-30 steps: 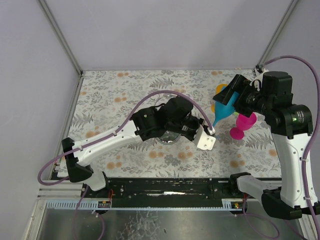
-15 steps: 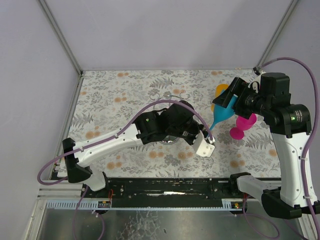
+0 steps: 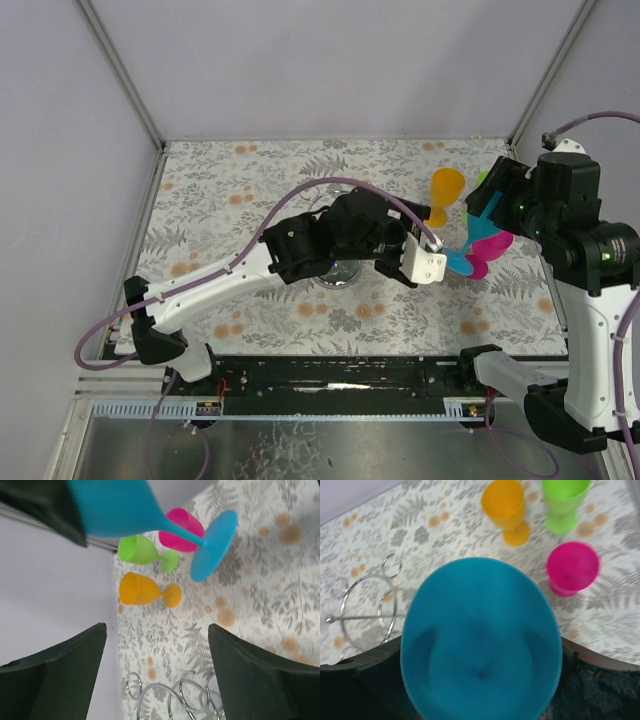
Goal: Take the wine glass off the wine glass rack
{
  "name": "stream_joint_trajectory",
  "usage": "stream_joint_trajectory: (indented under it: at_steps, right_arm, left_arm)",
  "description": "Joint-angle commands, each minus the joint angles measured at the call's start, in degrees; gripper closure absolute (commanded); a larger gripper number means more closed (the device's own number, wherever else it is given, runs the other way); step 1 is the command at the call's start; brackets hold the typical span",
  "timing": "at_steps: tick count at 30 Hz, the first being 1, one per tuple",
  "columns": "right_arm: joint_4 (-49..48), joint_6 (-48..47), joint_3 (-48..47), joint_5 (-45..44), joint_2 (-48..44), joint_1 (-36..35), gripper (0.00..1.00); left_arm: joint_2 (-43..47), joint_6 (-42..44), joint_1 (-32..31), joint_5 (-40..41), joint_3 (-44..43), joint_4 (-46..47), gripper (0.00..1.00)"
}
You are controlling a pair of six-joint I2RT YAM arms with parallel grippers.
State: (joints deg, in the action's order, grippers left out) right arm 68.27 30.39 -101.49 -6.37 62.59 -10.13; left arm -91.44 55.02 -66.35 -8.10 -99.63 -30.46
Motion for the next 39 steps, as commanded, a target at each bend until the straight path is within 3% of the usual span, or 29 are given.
stream_joint_trajectory:
  at_steps: [1, 9, 16, 24, 39]
  right_arm:
    - [-8.19, -7.41, 1.53, -11.91, -3.9, -0.16, 0.41]
    - [-29.41, -11.99, 21.26, -12.05, -11.26, -0.2, 0.41]
    - [-43.26, -14.71, 34.2, -10.47, -13.96, -0.16, 0.41]
    - [-56.32, -17.94, 46.46, -8.22, -15.33, -0.18, 0.4]
    - [-78.5, -25.47, 66.74, -1.97, -14.2, -0.29, 0.4]
  left_arm:
    - [-3.01, -15.06, 1.57, 1.89, -8.35, 3.5, 0.17]
    - [-13.81, -47.27, 15.65, -6.01, -33.98, -5.15, 0.16]
    - [-15.5, -71.6, 32.53, -18.74, -33.35, -2.78, 0.17]
    - [-12.93, -76.6, 38.56, -23.57, -25.47, -0.68, 0.17]
    - [-12.9, -77.6, 39.34, -26.89, -23.85, -0.35, 0.15]
